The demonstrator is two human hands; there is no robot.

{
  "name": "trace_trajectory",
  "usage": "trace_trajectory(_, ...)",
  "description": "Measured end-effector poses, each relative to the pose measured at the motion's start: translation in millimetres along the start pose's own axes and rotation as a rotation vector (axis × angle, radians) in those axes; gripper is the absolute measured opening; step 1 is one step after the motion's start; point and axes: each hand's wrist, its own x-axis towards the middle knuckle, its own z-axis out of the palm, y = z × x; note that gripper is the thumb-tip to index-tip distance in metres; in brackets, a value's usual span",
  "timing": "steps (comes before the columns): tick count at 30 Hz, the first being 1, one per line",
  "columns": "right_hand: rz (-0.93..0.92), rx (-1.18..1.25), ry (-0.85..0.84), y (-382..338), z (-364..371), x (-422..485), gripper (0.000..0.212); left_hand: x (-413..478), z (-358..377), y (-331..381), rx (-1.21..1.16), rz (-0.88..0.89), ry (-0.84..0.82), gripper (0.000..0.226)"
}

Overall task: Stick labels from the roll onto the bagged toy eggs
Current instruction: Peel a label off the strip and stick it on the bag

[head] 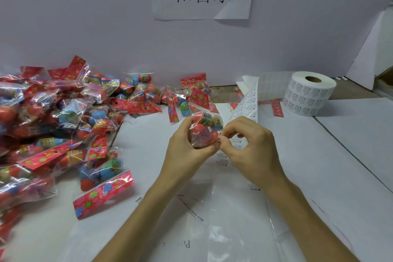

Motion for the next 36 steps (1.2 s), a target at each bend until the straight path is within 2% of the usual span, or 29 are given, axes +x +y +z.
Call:
trace_trajectory(14,0.237,0.266,0.19,-9.5,14.8,-2.3,0.015,1.2,4.2,1.0,-0.137,-0.095,0.065,0.059)
trace_trajectory(18,0.1,0.139,0.146,-9.8,12.2,-2.5,0.012,1.6,0.1,0.9,-0.209,-0.156,-0.011,0.06)
trace_trajectory(20,0.023,0.062,0.114,-7.6,7.9,-1.1,0.011,1.4,-1.0,3.0,-0.375,-0.208,-0.081,0.055)
trace_trajectory(22,-0.014,0.025,0.092,-6.4,5.7,0.2,0.01,1.9,-2.1,5.1,-0.471,-0.233,-0.082,0.047)
trace_trajectory(24,-0.02,0.004,0.092,-6.7,6.2,-0.5,0.01,2.0,-1.5,6.3,-0.469,-0.232,-0.063,0.042)
trace_trajectory(27,0.066,0.032,0.14,-10.2,10.7,-1.5,0.011,1.8,-1.5,6.1,-0.493,-0.238,-0.073,0.043)
trace_trajectory(36,0.378,0.415,0.233,-21.8,19.7,-2.5,0.021,4.3,-0.9,5.8,-0.556,-0.264,-0.057,0.046)
